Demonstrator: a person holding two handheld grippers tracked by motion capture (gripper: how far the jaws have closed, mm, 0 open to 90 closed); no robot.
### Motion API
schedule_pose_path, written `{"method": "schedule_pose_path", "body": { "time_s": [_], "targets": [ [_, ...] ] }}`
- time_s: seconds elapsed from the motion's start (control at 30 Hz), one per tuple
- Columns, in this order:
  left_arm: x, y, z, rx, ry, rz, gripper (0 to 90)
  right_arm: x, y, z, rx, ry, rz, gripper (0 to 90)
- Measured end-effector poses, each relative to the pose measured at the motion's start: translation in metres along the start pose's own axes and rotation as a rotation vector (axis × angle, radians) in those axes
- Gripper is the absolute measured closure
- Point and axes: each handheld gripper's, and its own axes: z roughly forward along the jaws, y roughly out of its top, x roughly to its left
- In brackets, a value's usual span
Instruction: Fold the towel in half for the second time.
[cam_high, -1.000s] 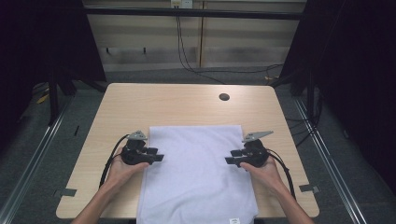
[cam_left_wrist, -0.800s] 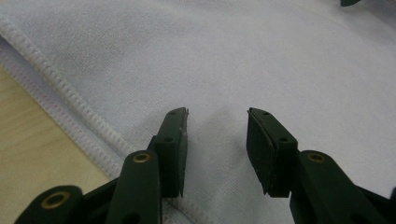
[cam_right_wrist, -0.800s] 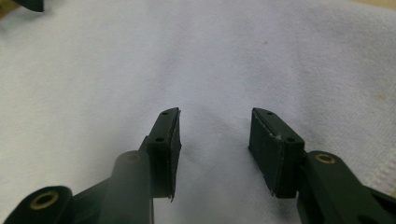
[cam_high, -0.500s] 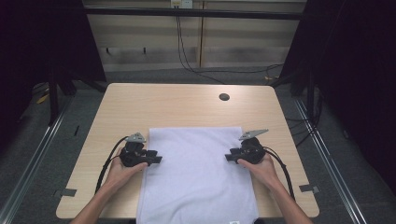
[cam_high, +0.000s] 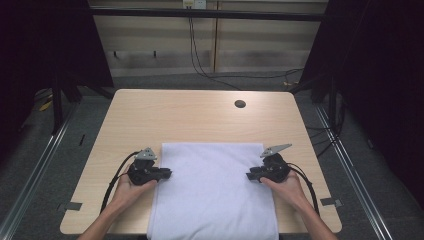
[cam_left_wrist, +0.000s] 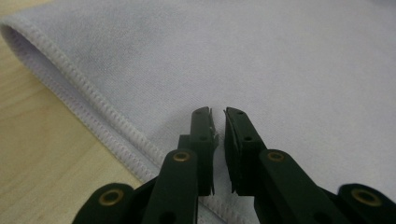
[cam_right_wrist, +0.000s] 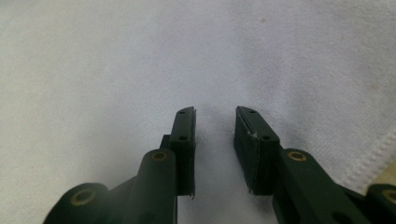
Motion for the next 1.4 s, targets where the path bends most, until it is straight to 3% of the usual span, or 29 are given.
{"method": "schedule_pose_path", "body": {
  "time_s": [0.07,0.17,0.23,0.33,0.43,0.5,0.6,0.67,0.77,0.83,0.93,1.0,1.1,1.13,1.2,1.27,1.37,1.4],
  "targets": [
    [-0.001,-0.001,0.0,-0.001,-0.015,-0.018,84.7,0.002,-0.002,-0.002,0.011,0.0,-0.004,72.4],
    [-0.006,-0.001,-0.002,0.022,-0.017,0.015,85.7,0.008,-0.007,-0.007,0.038,0.017,-0.012,75.2],
    [-0.012,-0.002,-0.002,0.032,-0.028,0.084,88.1,0.013,-0.012,-0.011,0.045,0.025,-0.019,77.0],
    [-0.016,-0.003,-0.003,0.041,-0.044,0.077,89.3,0.019,-0.019,-0.016,0.056,0.053,-0.02,77.4],
    [-0.021,-0.003,-0.004,0.053,-0.024,0.095,89.7,0.02,-0.021,-0.022,0.045,0.045,-0.016,73.6],
    [-0.022,-0.004,-0.005,0.054,-0.031,0.09,89.8,0.014,-0.017,-0.027,0.009,0.018,-0.021,71.9],
    [-0.021,-0.006,-0.008,0.053,-0.048,0.073,90.0,-0.01,-0.009,-0.036,-0.069,-0.066,0.021,65.7],
    [-0.021,-0.006,-0.012,0.05,-0.056,0.053,90.0,-0.027,-0.004,-0.039,-0.112,-0.079,0.064,63.6],
    [-0.025,-0.009,-0.014,0.057,-0.05,0.061,90.0,-0.047,0.003,-0.039,-0.148,-0.115,0.077,59.1],
    [-0.024,-0.009,-0.016,0.051,-0.062,0.054,89.9,-0.057,0.008,-0.035,-0.167,-0.1,0.093,55.9],
    [-0.017,-0.005,-0.022,-0.002,-0.08,0.022,89.7,-0.067,0.014,-0.022,-0.14,-0.088,0.103,55.2],
    [-0.011,-0.003,-0.026,-0.018,-0.049,0.013,90.0,-0.072,0.014,-0.015,-0.148,-0.063,0.115,56.8],
    [0.005,0.003,-0.032,-0.081,-0.03,-0.024,90.0,-0.071,0.013,-0.011,-0.102,-0.033,0.106,60.5],
    [0.01,0.005,-0.033,-0.1,-0.023,-0.037,89.6,-0.07,0.012,-0.011,-0.094,-0.065,0.096,60.4],
    [0.02,0.011,-0.033,-0.113,0.005,-0.059,83.0,-0.069,0.01,-0.012,-0.084,-0.056,0.09,61.2],
    [0.029,0.016,-0.032,-0.122,0.001,-0.079,78.7,-0.068,0.009,-0.011,-0.077,-0.059,0.09,61.3],
    [0.041,0.024,-0.026,-0.143,0.031,-0.096,71.4,-0.065,0.008,-0.006,-0.056,-0.069,0.082,62.6],
    [0.045,0.026,-0.024,-0.15,0.06,-0.092,68.1,-0.064,0.009,-0.004,-0.051,-0.078,0.073,65.4]
  ]
}}
